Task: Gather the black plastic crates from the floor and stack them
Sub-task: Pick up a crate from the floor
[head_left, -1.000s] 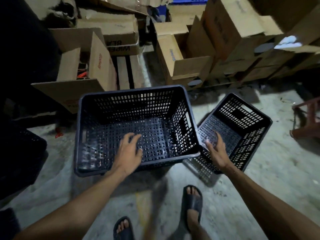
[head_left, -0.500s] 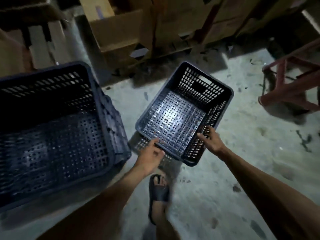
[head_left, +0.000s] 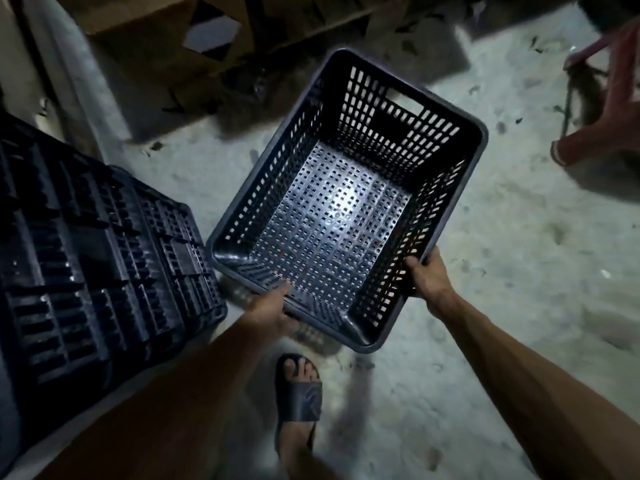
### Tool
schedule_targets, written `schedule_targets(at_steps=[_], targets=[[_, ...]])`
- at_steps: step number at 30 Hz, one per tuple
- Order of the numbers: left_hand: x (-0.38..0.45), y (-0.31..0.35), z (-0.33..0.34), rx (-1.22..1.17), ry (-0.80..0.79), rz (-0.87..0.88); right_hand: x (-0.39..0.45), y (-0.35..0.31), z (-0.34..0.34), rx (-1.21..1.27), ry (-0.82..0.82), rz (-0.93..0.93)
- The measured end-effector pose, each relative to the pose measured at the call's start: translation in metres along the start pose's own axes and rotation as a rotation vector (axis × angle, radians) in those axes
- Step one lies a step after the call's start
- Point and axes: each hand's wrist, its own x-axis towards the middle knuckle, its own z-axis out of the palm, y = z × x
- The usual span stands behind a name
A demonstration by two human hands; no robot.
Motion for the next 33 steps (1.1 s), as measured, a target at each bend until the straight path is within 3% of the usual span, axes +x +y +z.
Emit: schedule_targets(at_steps=[3, 5, 13, 20, 33], targets=[[0.002, 0.002, 0.0, 0.117, 0.088, 0.006, 0.0, -0.008, -0.006, 0.062, -0.039, 0.014], [-0.009, 0.002, -0.008, 0.108, 0.024, 0.086, -0.002, -0.015, -0.015, 0.059, -0.045, 0.034], [-0.061, 0.027, -0.032, -0.325, -0.082, 0.044, -0.061, -0.032, -0.033, 0.001, 0.006, 0.092], [-0.149, 0.027, -0.075, -0.148, -0.091, 0.255, -0.167, -0.042, -0.06, 0.06, 0.043, 0.087], [-0.405, 0.0, -0.173, -0.181, -0.242, 0.478, -0.44, -0.101, -0.074, 0.472, 0.494, -0.193]])
